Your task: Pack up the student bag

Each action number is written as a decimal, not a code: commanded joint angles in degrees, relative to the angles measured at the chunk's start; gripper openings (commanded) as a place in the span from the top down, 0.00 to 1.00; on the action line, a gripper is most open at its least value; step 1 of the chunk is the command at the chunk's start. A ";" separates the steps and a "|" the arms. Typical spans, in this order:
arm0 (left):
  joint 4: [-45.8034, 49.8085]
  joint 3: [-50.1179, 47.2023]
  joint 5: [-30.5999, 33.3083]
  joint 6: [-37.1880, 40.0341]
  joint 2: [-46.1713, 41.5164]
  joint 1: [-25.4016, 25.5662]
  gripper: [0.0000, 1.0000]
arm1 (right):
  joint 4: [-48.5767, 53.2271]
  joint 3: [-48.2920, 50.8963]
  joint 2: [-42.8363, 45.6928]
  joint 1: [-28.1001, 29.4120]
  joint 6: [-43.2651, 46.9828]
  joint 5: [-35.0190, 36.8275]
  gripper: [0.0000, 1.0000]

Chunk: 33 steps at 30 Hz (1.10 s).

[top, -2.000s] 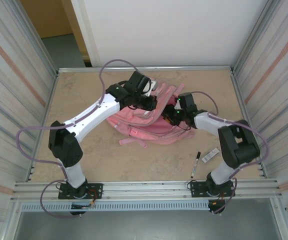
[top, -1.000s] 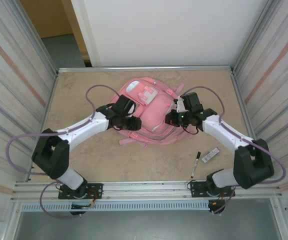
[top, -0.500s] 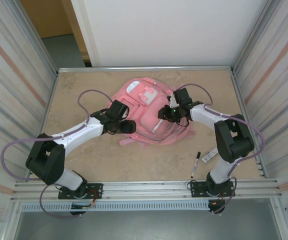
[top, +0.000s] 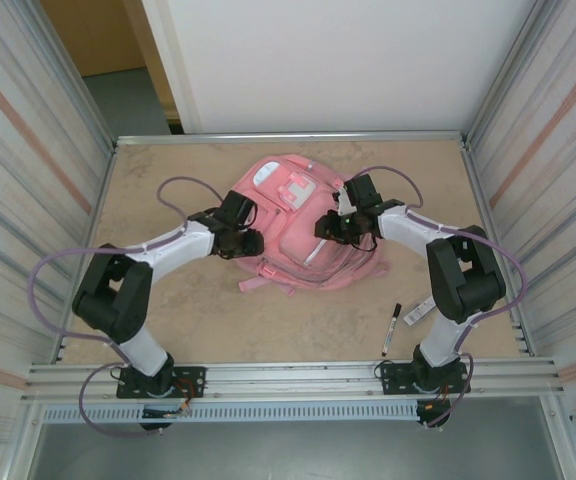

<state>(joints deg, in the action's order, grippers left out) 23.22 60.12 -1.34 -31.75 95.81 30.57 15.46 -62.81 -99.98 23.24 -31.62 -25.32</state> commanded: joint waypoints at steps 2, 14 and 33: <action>0.80 0.47 4.65 -4.80 1.31 0.31 0.82 | 3.18 0.77 0.40 -0.14 1.88 1.27 0.70; -4.30 -7.43 -6.46 -12.07 -15.09 2.03 1.00 | 10.82 -6.32 0.41 -1.33 7.38 9.93 0.62; -10.20 -11.86 -10.31 -25.64 -21.36 2.39 1.00 | -12.42 17.63 31.05 29.14 47.28 18.66 0.53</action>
<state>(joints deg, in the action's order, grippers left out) 15.92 48.10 -8.36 -55.86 77.03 32.49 14.92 -50.92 -71.31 51.42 -4.60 -6.28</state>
